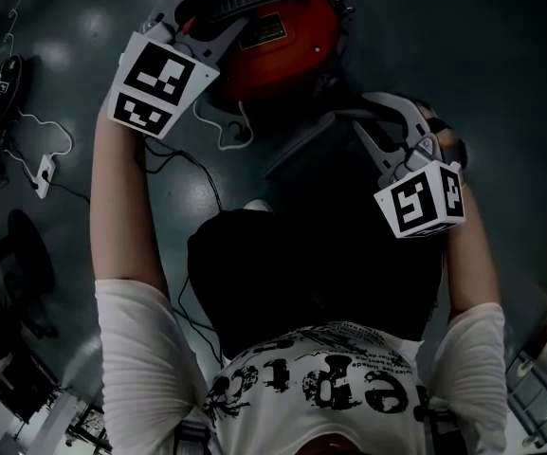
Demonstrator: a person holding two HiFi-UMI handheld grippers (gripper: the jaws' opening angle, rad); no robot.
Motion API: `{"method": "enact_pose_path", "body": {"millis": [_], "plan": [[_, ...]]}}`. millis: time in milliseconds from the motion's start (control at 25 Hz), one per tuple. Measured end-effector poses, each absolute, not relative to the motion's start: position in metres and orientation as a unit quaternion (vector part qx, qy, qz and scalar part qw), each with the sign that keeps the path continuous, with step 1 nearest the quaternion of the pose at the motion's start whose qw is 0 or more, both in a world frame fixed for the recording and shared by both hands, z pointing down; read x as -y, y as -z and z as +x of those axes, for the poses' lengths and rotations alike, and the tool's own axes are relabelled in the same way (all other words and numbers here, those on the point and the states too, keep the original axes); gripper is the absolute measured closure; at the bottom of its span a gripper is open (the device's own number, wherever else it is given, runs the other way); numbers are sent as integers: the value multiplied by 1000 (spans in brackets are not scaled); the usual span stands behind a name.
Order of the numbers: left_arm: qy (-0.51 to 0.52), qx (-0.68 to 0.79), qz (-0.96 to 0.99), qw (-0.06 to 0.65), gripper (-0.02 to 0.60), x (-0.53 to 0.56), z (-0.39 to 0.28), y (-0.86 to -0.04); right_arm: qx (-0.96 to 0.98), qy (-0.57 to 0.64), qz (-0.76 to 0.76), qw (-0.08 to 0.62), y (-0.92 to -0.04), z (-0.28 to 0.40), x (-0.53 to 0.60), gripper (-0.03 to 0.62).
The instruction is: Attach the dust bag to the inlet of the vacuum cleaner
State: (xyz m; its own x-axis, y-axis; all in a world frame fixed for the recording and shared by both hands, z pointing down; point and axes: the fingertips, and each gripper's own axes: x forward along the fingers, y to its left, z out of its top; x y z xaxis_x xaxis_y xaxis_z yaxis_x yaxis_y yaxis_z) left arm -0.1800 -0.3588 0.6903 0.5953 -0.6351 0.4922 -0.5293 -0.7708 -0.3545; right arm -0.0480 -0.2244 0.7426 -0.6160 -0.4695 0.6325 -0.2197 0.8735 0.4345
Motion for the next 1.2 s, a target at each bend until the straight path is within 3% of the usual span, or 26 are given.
{"method": "enact_pose_path", "body": {"millis": [200,360,480,600,800,1080,1120,1200], "plan": [[297,-358,-876,126,427,360,-181,-686,882,180,177,397,-740,-46,222,517],[314,-383,-848,186,350,349,-189,-658,886,189,173,385,-724,-38,218,514],[263,-423,-844,200,350,322,-188,-624,901,174,171,358,-702,-33,206,514],[163,-486,-845,153,350,288,-190,-595,935,121,202,267,-666,-35,202,514],[26,-581,-813,-5,351,238,-203,-600,930,32,349,115,-624,-28,227,514],[-2,-621,-783,-32,353,201,-195,-615,882,-7,465,72,-636,-39,224,522],[-5,-631,-775,-39,388,197,-199,-617,880,-23,470,69,-639,-42,223,561],[-4,-651,-758,-46,564,190,-208,-622,880,-43,469,63,-642,-49,221,591]]}}
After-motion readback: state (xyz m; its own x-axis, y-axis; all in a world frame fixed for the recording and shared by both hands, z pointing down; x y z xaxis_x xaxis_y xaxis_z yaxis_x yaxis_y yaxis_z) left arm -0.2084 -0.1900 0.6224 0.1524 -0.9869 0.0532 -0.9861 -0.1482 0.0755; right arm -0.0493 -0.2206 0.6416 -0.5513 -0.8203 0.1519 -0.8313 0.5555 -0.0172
